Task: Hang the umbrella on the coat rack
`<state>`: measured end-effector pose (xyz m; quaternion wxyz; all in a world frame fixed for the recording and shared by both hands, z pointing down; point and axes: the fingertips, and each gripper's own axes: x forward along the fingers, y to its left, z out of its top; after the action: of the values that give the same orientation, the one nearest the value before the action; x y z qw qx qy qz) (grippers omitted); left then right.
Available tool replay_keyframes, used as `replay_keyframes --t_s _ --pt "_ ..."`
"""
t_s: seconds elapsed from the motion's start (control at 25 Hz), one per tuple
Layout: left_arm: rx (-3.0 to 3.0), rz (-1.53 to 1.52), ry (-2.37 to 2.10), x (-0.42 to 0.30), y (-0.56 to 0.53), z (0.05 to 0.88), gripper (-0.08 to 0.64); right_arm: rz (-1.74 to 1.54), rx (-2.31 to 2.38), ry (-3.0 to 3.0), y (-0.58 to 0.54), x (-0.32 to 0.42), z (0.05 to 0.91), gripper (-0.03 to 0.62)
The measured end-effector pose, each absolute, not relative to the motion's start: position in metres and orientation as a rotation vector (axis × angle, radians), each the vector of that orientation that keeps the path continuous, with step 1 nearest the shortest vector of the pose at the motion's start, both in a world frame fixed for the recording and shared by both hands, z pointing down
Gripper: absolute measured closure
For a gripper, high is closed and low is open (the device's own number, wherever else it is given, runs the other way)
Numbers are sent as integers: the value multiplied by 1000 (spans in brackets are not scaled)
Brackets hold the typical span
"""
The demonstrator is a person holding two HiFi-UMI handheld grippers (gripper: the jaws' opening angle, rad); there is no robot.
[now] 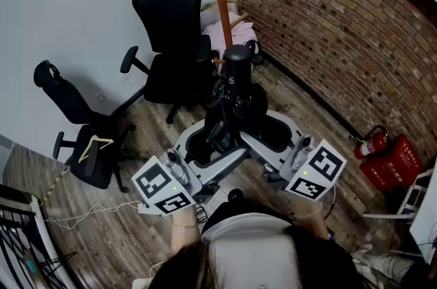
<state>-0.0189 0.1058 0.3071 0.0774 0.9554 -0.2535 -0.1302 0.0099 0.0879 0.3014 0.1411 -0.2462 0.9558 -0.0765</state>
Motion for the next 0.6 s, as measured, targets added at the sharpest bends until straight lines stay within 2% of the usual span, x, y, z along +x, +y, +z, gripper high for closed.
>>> replay_keyframes --t_s 0.6 --pt "2871 -418 -679 -70 78 314 241 -206 -781 2741 61 -40 309 382"
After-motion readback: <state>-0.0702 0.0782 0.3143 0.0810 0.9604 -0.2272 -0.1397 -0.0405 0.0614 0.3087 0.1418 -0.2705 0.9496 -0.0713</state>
